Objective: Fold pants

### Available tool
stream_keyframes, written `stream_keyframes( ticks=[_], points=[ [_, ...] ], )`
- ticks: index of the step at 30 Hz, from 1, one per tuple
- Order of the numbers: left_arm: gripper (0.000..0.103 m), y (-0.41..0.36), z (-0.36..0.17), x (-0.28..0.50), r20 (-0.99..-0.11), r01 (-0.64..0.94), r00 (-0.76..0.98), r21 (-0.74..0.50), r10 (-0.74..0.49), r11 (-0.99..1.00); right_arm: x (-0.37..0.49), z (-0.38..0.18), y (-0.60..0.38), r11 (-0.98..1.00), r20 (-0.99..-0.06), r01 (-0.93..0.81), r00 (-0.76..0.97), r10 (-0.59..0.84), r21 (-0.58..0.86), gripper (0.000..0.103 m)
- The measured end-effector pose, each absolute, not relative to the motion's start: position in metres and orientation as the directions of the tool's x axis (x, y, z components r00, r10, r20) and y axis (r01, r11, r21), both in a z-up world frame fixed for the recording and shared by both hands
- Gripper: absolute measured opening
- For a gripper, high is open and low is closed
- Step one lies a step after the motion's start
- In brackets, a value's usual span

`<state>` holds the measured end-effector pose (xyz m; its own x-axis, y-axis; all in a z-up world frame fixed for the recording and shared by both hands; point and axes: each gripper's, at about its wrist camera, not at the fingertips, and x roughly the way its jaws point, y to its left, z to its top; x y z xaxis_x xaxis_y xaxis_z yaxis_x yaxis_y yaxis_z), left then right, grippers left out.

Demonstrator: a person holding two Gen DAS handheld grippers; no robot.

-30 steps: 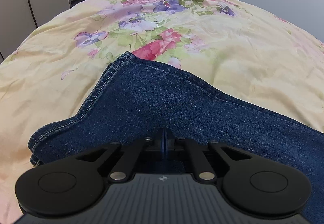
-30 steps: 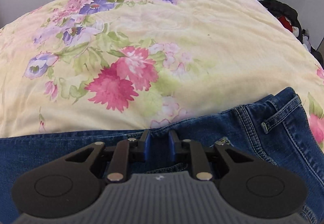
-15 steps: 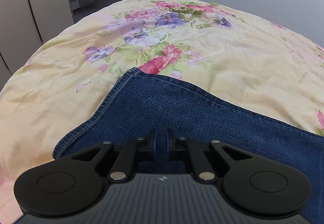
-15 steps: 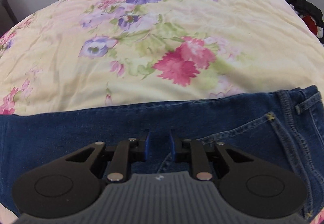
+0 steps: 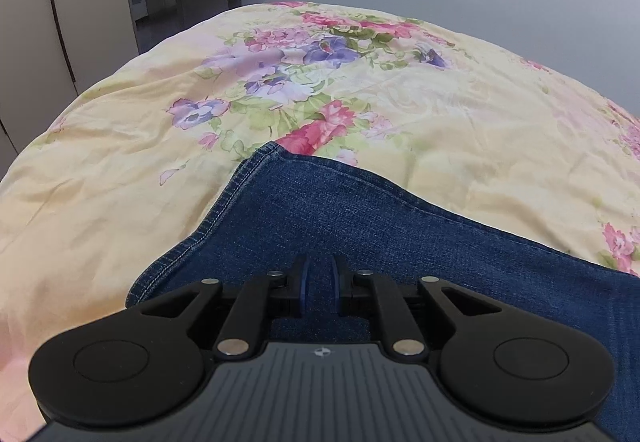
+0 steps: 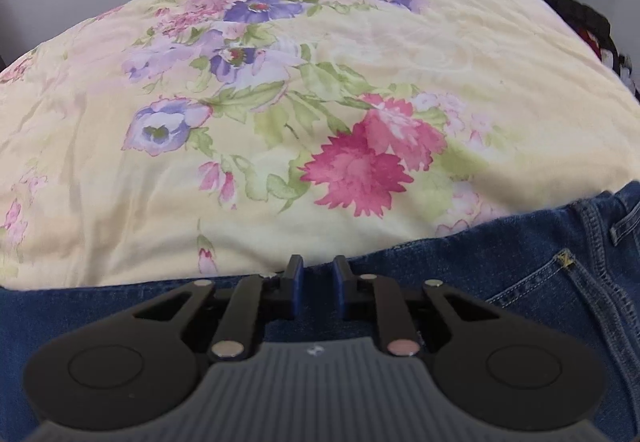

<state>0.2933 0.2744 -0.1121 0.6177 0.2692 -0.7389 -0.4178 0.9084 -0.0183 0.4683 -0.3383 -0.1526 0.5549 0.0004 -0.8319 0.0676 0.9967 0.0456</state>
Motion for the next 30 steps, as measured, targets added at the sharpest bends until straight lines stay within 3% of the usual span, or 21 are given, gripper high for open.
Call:
stream_keyframes(
  ticks=[7, 13, 17, 22, 27, 30],
  points=[
    [0.016, 0.275, -0.103, 0.263, -0.736, -0.339, 0.63, 0.026, 0.247, 0.94, 0.372, -0.117, -0.283, 0.986, -0.811, -0.117, 0.562, 0.164, 0.118, 0.013],
    [0.016, 0.277, -0.126, 0.25, -0.781, -0.341, 0.558, 0.091, 0.28, 0.936, 0.287, -0.136, -0.226, 0.945, -0.815, -0.271, 0.496, 0.301, 0.184, 0.012],
    [0.016, 0.285, -0.142, 0.247, -0.801, -0.368, 0.535, 0.064, 0.268, 0.928, 0.259, -0.164, -0.211, 0.955, -0.844, -0.286, 0.489, 0.22, 0.083, 0.01],
    [0.018, 0.285, -0.13, 0.241, -0.8, -0.386, 0.537, 0.047, 0.266, 0.921, 0.257, -0.161, -0.211, 0.956, -0.873, -0.284, 0.445, 0.2, 0.074, 0.009],
    [0.042, 0.303, -0.106, 0.21, -0.768, -0.441, 0.616, -0.154, 0.173, 0.884, 0.267, -0.132, -0.207, 0.939, -0.853, -0.338, 0.471, 0.227, 0.063, 0.011],
    [0.046, 0.318, -0.101, 0.191, -0.761, -0.472, 0.643, -0.305, 0.086, 0.827, 0.276, -0.118, -0.193, 0.931, -0.842, -0.364, 0.489, 0.227, 0.039, 0.011]
  ],
)
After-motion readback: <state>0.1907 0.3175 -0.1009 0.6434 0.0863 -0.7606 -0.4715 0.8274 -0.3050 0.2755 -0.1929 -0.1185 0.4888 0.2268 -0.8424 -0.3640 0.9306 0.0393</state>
